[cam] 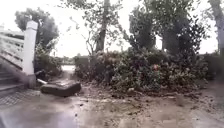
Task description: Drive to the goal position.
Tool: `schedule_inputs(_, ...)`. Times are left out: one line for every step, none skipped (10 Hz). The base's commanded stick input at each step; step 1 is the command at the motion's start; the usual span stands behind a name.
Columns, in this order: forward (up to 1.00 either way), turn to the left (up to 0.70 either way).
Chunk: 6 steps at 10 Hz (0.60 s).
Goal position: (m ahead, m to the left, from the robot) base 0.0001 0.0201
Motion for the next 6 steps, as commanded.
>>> schedule_inputs(0.03, 0.06)
schedule_inputs(0.03, 0.13)
schedule_inputs(0.03, 0.13)
schedule_inputs(0.03, 0.13)
schedule_inputs(0.03, 0.13)
schedule_inputs(0.03, 0.13)
